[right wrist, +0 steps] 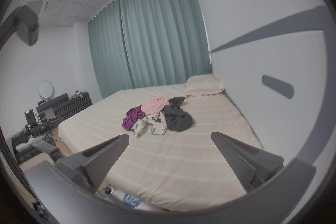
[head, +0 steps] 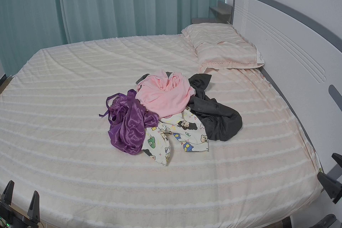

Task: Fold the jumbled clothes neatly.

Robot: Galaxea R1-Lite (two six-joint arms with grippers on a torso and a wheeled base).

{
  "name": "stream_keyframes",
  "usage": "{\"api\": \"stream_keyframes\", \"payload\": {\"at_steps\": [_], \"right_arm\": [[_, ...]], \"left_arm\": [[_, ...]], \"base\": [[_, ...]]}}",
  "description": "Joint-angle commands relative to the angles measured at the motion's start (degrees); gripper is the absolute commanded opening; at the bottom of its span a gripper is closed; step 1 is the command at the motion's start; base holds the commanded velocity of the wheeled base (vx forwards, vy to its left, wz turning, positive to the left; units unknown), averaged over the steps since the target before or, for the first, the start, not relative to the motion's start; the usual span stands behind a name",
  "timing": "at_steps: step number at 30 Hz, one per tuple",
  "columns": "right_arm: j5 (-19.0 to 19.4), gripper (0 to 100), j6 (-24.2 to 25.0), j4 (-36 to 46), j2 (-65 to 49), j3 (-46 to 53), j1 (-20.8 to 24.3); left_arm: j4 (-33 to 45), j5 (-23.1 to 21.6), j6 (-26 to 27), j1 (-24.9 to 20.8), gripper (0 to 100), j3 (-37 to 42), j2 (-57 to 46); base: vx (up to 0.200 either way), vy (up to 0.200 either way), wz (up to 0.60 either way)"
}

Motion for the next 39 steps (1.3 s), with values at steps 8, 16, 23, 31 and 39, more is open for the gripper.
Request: {"api": "stream_keyframes", "payload": {"at_steps": [8,16,23,31,39], "right_arm": [[6.89,100,6.61,-18.06,53.78,-9.19,7.5],[4.69,100,16.72,-38.54,79.36,-17.63,13.12],[-1.28,100,24.28,-43.9,92.81,-27.56,17.69],[-3.04,100,29.82,-44.08,101.68,-34.51,20.24],[-4.36,100,32.28,-43.99,108.01,-40.48,21.82]], "left_arm": [[-0.02,0.02,-0.04,0.02,100,1.01,-0.99],[-0.02,0.02,-0.04,0.02,100,1.01,-0.99],[-0.02,0.02,-0.04,0.02,100,1.01,-0.99],[-0.02,0.02,-0.04,0.02,100,1.01,-0.99],[-0.02,0.02,-0.04,0.02,100,1.01,-0.99]], "base": [[0.0,0.0,0.0],[0.0,0.0,0.0],[0.0,0.0,0.0],[0.0,0.0,0.0],[0.0,0.0,0.0]]}}
